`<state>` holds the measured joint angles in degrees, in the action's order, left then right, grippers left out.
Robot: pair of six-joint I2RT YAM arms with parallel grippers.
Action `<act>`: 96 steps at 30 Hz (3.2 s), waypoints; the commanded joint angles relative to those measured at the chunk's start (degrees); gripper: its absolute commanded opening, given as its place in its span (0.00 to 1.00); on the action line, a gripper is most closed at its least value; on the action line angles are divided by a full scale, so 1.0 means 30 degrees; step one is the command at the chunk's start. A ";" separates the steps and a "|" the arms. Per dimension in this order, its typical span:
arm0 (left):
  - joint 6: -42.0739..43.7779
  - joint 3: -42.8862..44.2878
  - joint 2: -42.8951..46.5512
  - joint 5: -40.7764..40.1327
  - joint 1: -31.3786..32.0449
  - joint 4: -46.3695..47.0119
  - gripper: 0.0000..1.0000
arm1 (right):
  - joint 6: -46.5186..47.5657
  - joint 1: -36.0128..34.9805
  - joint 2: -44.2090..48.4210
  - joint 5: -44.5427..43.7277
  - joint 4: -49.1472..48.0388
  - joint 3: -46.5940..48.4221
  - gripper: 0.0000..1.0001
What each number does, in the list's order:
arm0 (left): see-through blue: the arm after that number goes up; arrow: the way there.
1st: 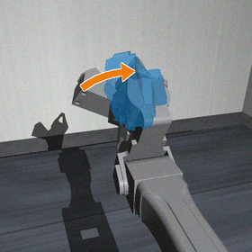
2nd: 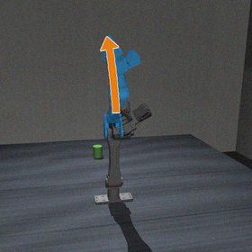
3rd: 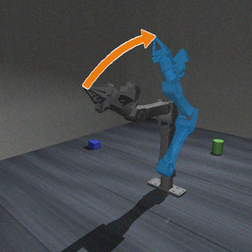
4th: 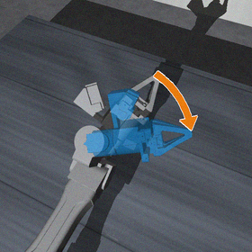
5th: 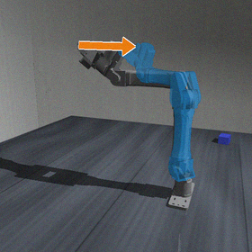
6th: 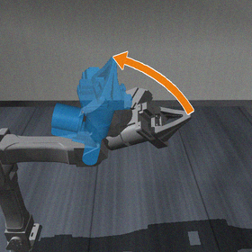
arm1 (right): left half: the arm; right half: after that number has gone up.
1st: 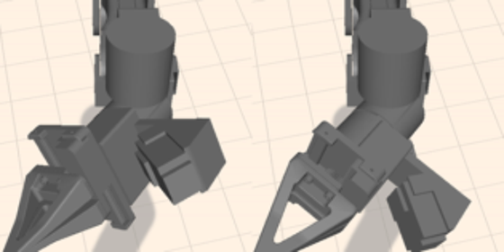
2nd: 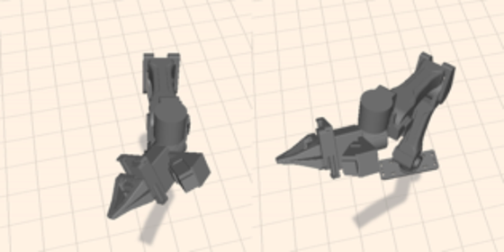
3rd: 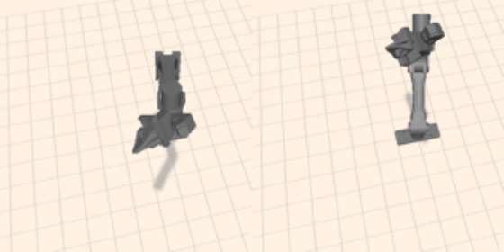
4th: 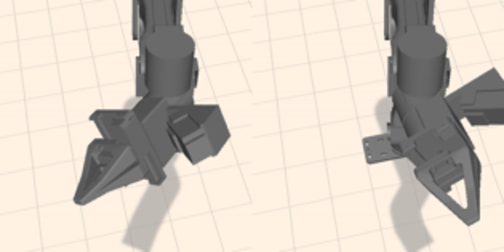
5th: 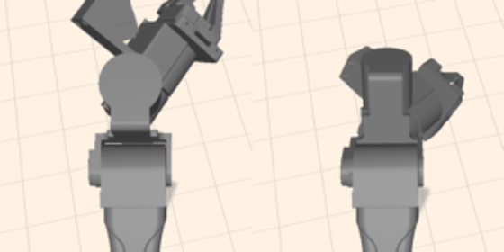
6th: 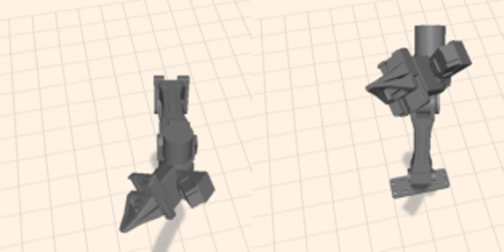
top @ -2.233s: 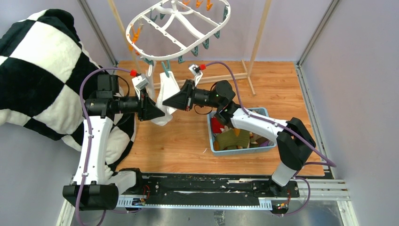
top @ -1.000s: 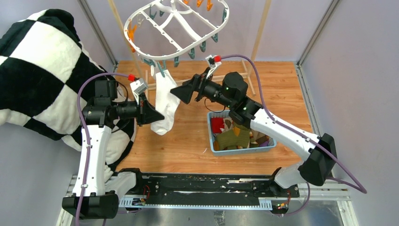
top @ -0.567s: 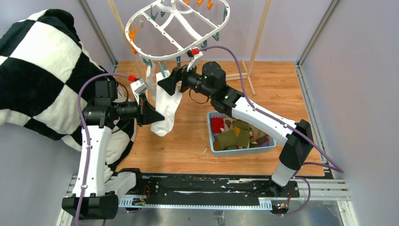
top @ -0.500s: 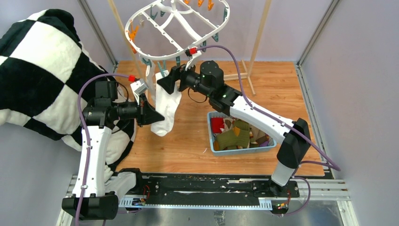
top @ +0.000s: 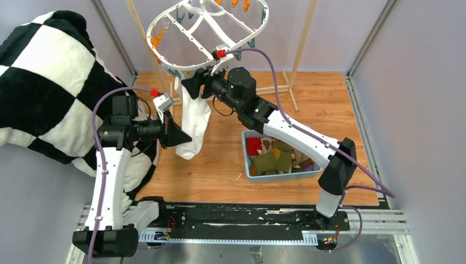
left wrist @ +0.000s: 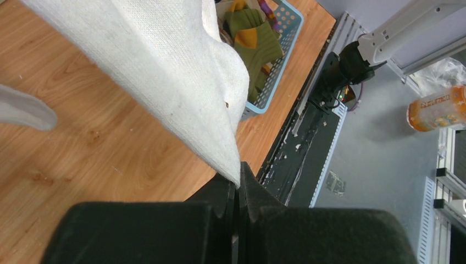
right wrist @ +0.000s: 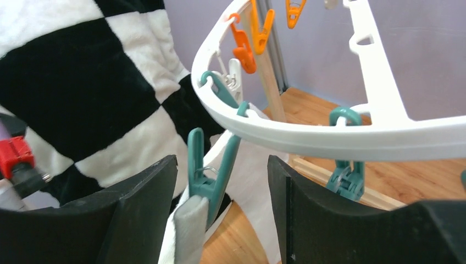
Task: Remove the socks clipped to the hanger
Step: Remove the sock from the hanger, then place the sock in the bin.
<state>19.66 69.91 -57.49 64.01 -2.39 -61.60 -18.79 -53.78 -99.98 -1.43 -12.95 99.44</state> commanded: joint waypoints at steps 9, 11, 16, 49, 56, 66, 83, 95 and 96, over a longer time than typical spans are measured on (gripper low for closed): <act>-0.0146 -0.0666 0.0345 0.0051 0.0183 -0.0118 0.00 | 0.0862 -0.0238 -0.1264 -0.1650 -0.0179 0.1925 0.48; -0.0090 -0.0761 0.0332 0.0000 0.0183 -0.0120 0.00 | 0.0844 -0.0238 -0.1209 -0.1389 -0.0246 0.2001 0.45; -0.0070 -0.0713 0.0216 0.0079 0.0183 -0.0120 0.00 | 0.0704 -0.0238 -0.1150 -0.1098 -0.0280 0.2083 0.62; 0.0120 -0.0767 0.0602 -0.0950 0.0182 -0.0091 0.00 | -0.2359 0.0479 0.2274 0.3723 0.0506 -0.2067 0.96; -0.0019 -0.0674 0.1148 -0.0622 0.0182 -0.0074 0.00 | -0.1850 0.0796 0.5506 0.7875 -0.0477 -0.7201 1.00; -0.0324 -0.0198 0.1703 0.0231 0.0205 -0.0090 0.00 | -0.3534 0.0673 0.6686 1.5255 -0.4913 -1.2050 1.00; -0.0784 0.0040 0.1727 -0.0532 0.0212 -0.0097 0.32 | -0.3980 0.0165 0.7237 1.2398 -0.4054 -1.2693 0.01; -0.0547 0.1179 0.1189 -0.6930 0.0197 -0.0099 1.00 | -0.4324 0.7292 1.4570 1.0084 0.9516 -1.5540 0.00; -0.0482 0.1305 0.1193 -0.7311 0.0170 -0.0066 1.00 | -0.4220 0.8046 1.5057 1.0112 1.0438 -1.5945 0.00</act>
<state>17.30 70.76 -54.00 50.87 -2.04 -61.91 -30.92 -37.91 -59.61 30.92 -1.52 56.05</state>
